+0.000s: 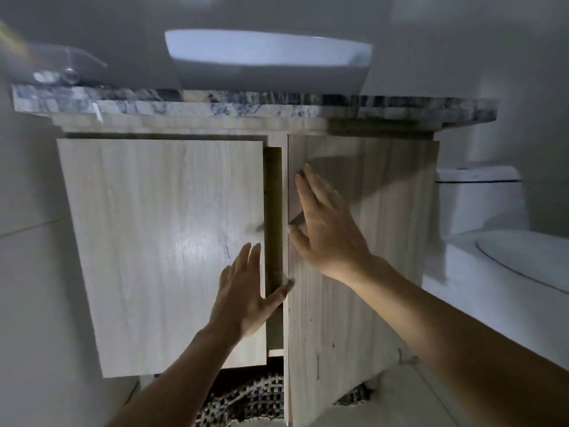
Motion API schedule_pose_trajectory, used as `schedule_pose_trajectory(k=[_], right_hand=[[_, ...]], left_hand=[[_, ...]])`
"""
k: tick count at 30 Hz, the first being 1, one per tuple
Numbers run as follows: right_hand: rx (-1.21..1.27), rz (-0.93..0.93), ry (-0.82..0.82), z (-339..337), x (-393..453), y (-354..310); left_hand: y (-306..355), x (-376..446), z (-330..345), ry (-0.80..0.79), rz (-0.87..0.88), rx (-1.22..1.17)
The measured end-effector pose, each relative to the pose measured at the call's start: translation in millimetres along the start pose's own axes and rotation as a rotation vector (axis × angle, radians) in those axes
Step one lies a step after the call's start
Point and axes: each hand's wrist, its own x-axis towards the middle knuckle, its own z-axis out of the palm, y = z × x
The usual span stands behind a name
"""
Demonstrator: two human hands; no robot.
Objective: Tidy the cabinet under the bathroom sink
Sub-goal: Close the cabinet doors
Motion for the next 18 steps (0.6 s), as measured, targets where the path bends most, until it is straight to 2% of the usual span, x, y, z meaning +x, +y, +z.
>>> schedule_pose_trajectory(k=[2, 9, 18], right_hand=[[-0.029, 0.005, -0.034, 19, 14, 1], [-0.008, -0.001, -0.090, 73, 48, 14], [-0.131, -0.005, -0.080, 121, 61, 32]], left_hand=[[-20, 15, 5, -0.013, -0.096, 0.112], [-46, 64, 29, 0.099, -0.196, 0.359], [-70, 88, 56, 0.219, -0.157, 0.666]])
